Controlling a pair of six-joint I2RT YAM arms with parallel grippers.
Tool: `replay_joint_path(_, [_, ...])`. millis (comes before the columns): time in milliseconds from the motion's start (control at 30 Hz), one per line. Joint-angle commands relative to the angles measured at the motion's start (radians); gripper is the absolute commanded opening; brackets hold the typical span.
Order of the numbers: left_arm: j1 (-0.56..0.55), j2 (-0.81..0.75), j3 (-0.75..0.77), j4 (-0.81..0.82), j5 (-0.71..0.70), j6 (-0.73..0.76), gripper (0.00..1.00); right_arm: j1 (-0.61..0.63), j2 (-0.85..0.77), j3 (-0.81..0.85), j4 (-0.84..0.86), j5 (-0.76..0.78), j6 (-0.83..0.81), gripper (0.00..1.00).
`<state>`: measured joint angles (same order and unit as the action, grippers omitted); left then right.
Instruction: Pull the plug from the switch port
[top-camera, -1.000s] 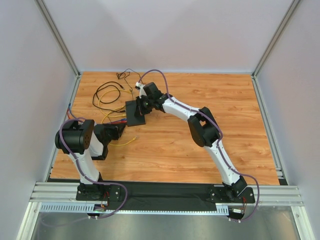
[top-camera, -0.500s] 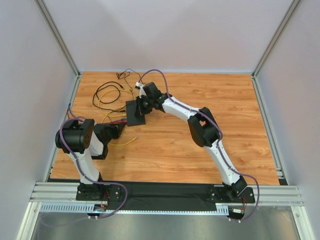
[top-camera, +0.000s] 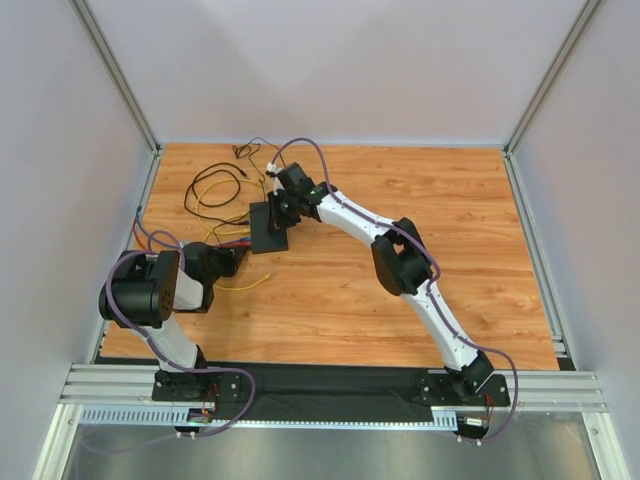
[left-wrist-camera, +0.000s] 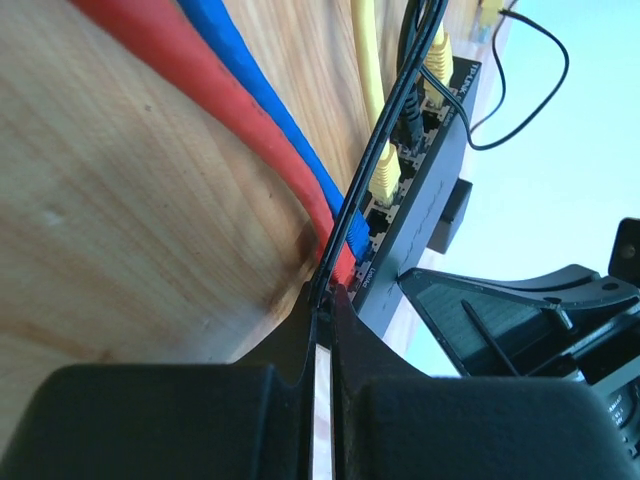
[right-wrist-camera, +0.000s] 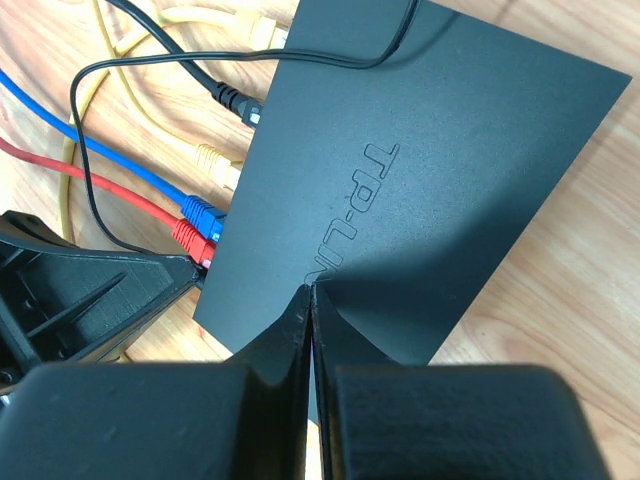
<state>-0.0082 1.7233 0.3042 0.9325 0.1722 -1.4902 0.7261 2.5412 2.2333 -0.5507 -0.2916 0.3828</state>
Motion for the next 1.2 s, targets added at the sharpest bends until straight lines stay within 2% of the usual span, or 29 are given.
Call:
replay_joint_path(0, [0.024,-0.053,0.015,-0.118,-0.063,0.067,0.00,-0.001,0.065,0.017,-0.135,0.101,0.001,0.00])
replay_joint_path(233, [0.024,-0.022,0.035,-0.098,-0.030,0.068,0.00,0.001,0.077,0.042,-0.149,0.079,-0.005,0.00])
replay_joint_path(400, [0.017,-0.014,0.041,-0.101,-0.007,0.091,0.00,0.027,0.073,0.064,-0.137,0.080,-0.076,0.00])
replay_joint_path(667, [0.010,-0.073,0.055,-0.198,-0.022,0.102,0.00,0.061,0.128,0.163,-0.261,0.224,-0.114,0.03])
replay_joint_path(833, [0.011,-0.097,0.055,-0.224,-0.040,0.068,0.00,0.064,0.149,0.180,-0.330,0.343,-0.081,0.02])
replay_joint_path(933, [0.010,-0.111,0.046,-0.228,-0.066,0.033,0.00,0.061,0.159,0.181,-0.347,0.362,-0.056,0.01])
replay_joint_path(1067, [0.010,-0.096,0.030,-0.196,-0.086,-0.004,0.00,0.056,0.175,0.197,-0.367,0.362,-0.042,0.00])
replay_joint_path(1167, [0.019,-0.067,0.001,-0.104,-0.091,-0.031,0.00,0.053,0.171,0.190,-0.365,0.348,-0.036,0.00])
